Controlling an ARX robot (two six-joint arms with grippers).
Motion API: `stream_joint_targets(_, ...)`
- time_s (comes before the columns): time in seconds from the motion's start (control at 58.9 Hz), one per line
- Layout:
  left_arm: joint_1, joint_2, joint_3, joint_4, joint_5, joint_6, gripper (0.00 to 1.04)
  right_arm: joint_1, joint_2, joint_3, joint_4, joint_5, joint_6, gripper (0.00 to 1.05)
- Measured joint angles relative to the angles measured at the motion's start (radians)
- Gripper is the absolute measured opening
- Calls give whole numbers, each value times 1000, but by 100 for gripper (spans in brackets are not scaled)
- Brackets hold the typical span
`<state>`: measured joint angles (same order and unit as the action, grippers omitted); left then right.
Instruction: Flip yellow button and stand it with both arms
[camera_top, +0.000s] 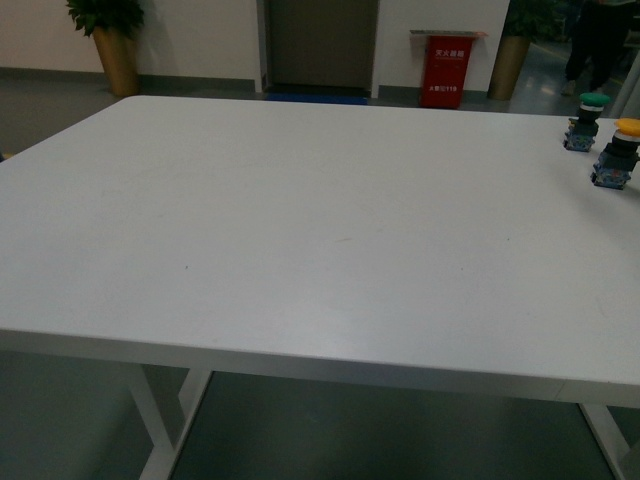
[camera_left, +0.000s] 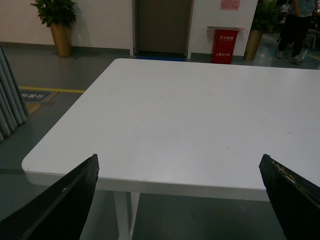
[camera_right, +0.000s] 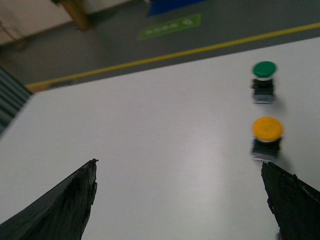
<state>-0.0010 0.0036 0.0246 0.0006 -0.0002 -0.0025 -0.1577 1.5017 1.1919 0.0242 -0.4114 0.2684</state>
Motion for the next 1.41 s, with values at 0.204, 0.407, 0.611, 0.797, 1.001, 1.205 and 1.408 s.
stream_joint_targets(0.204, 0, 0, 0, 0, 1, 0, 99, -6, -393, -328, 224, 202, -87, 78)
stream_joint_targets(0.407, 0, 0, 0, 0, 0, 0, 99, 14, -728, -684, 257, 277, -235, 44)
stream_joint_targets(0.611, 0, 0, 0, 0, 0, 0, 99, 60, -830, -871, 312, 316, -259, 7)
stream_joint_targets(0.797, 0, 0, 0, 0, 0, 0, 99, 154, -935, -990, 331, 404, -265, 3)
stream_joint_targets(1.001, 0, 0, 0, 0, 0, 0, 99, 155, -1012, -1059, 327, 411, -265, 3)
stream_joint_targets(1.205, 0, 0, 0, 0, 0, 0, 99, 155, -1080, -1102, 302, 410, -265, 3)
stream_joint_targets(1.408, 0, 0, 0, 0, 0, 0, 99, 155, -1154, -1133, 262, 410, -265, 3)
